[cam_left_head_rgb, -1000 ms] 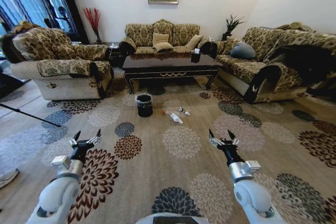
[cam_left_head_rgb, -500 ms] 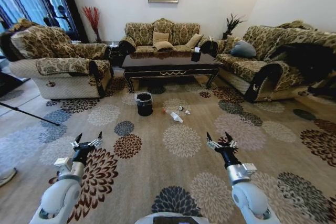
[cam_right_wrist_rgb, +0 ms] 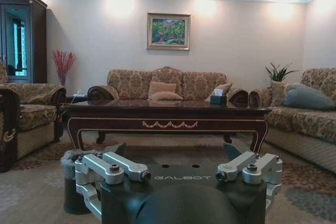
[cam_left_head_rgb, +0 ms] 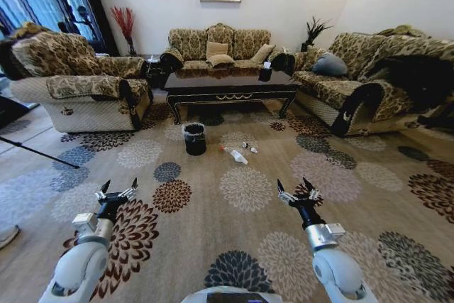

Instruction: Move to the front of the table and pick up the trash from the floor, then place it into the trash bin.

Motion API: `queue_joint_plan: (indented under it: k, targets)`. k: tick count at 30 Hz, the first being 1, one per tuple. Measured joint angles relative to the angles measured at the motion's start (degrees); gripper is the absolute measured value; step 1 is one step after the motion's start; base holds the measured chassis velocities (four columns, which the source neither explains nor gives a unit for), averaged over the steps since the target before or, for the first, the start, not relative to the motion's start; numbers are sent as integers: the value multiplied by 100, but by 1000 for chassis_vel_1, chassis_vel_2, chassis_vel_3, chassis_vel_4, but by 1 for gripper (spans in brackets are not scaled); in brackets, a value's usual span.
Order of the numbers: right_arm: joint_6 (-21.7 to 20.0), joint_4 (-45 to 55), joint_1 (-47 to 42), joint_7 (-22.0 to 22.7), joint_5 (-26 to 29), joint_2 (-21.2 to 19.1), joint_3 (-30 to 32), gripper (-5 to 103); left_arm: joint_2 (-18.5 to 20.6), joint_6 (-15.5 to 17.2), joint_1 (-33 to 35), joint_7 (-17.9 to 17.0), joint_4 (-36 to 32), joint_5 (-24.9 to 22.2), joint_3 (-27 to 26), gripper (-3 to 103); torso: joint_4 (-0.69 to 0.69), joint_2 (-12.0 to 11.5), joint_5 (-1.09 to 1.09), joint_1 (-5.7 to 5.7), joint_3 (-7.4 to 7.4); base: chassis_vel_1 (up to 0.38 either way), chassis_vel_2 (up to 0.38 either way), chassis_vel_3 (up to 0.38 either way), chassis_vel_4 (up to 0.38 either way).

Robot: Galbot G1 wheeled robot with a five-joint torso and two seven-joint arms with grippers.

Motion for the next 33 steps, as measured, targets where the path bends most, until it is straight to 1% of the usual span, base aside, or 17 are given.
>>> queue_joint_plan:
  k: [4,7,10,18,22,30,33]
  targets:
    - [-6,8,17,3,-43,48,-69,100,2,0,34,0,-2,11,-13,100,0,-88,0,-34,-54,0,0,0,0]
    - [-7,-52,76,6,-59,23,-70,100,7,-3,35,0,-2,12,-23,100,0,-137,0,-50,-88,0,0,0,0]
    - [52,-234,117,0,-190,-33,-41,100,13,-48,39,34,4,12,-27,100,1,-227,0,-79,-146,0,0,0,0]
    - [93,-312,23,-62,-337,-22,-66,100,17,-84,71,61,20,41,18,100,0,-395,1,-142,-252,0,0,0,0]
    - [73,-299,92,-62,-222,-120,-43,100,25,-80,60,60,-9,44,32,100,0,-515,1,-181,-334,0,0,0,0]
    - [-38,-261,192,23,20,-213,-21,100,23,-80,112,75,8,115,106,100,0,-669,0,-233,-435,0,0,0,0]
    - [-98,-286,208,26,77,-350,-52,100,12,-87,154,92,11,213,198,100,0,-765,0,-267,-497,0,0,0,0]
